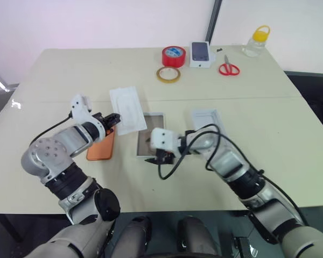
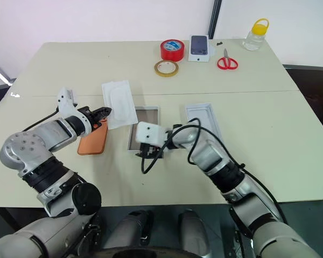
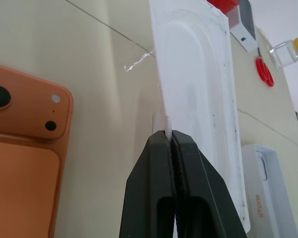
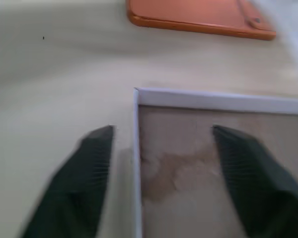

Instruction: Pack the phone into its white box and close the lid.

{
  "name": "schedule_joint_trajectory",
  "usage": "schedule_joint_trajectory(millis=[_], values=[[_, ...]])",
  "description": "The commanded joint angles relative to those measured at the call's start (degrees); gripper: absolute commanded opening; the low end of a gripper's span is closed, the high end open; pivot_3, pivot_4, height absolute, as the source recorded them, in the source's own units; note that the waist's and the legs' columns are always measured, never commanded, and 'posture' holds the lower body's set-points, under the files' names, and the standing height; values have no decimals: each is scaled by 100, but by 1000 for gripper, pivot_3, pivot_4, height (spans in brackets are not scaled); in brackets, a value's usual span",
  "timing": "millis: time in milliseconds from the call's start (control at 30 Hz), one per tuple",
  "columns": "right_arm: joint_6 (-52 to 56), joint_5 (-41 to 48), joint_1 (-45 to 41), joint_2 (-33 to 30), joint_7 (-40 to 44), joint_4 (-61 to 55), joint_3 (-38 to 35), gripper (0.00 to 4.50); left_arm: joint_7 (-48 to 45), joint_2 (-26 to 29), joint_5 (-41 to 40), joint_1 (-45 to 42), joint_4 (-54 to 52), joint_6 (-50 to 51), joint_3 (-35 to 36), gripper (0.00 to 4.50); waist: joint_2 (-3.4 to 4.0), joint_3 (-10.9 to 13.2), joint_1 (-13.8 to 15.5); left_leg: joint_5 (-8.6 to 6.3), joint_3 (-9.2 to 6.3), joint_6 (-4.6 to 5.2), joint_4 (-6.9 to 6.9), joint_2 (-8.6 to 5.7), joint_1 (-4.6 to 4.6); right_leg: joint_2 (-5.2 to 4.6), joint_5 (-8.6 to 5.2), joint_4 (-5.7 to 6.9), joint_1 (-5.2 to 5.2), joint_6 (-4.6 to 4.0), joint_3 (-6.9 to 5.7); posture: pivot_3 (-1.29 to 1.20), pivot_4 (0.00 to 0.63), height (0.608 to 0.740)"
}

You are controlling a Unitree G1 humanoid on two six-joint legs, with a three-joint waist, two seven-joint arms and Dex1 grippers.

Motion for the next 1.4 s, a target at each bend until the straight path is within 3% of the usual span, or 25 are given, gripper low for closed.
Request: schedule_joint_trajectory(millis=[33, 300, 800, 933, 1133, 1300, 1400], values=[[207, 430, 169, -424, 241, -658, -618, 3833, 63, 79, -350, 107, -296, 49, -219, 0, 0, 0, 3, 0, 0, 0, 0, 0, 0, 0, 0, -1, 0, 0, 0, 0, 150, 740], [135, 530, 383, -1011, 118, -590, -1235, 3833, 383, 316, -1023, 791, -385, 49, -1378, 0, 0, 0, -4, -1, 3, -1, -2, 0, 0, 0, 0, 0, -2, 0, 7, 0, 150, 740], [48, 426, 492, -1054, -57, -577, -1210, 3833, 1197, 109, -1822, 1003, -219, 49, -1679, 0, 0, 0, 10, -1, 6, -1, 0, 0, 0, -1, 0, 0, -1, 0, 8, 0, 150, 740], [5, 391, 481, -1031, -77, -550, -1189, 3895, 1305, 98, -1976, 1002, -206, 49, -1678, 1384, 0, 0, 8, -1, 6, -1, -1, 0, 0, -1, 0, 1, -2, 0, 8, 0, 150, 740], [-50, 407, 393, -926, -168, -454, -1219, 3895, 1381, 183, -2257, 895, -172, 49, -1478, 4292, 0, 0, 4, -1, 6, -1, 0, 0, 0, -1, 0, 1, -1, 0, 8, 0, 150, 740], [268, 642, 112, -491, -466, -197, -1419, 3895, 1342, 323, -2566, 611, -225, 49, -1173, 4292, -1, 0, -3, -1, 6, -1, 0, 1, 0, 1, 0, 3, -3, 0, 9, 0, 150, 740], [326, 639, -22, -371, -555, -49, -1384, 3119, 1315, 387, -2610, 456, -226, 49, -1003, 4343, -1, 0, 11, -1, 6, -1, 1, 0, 0, 0, 0, 2, -2, 0, 9, 0, 150, 740]])
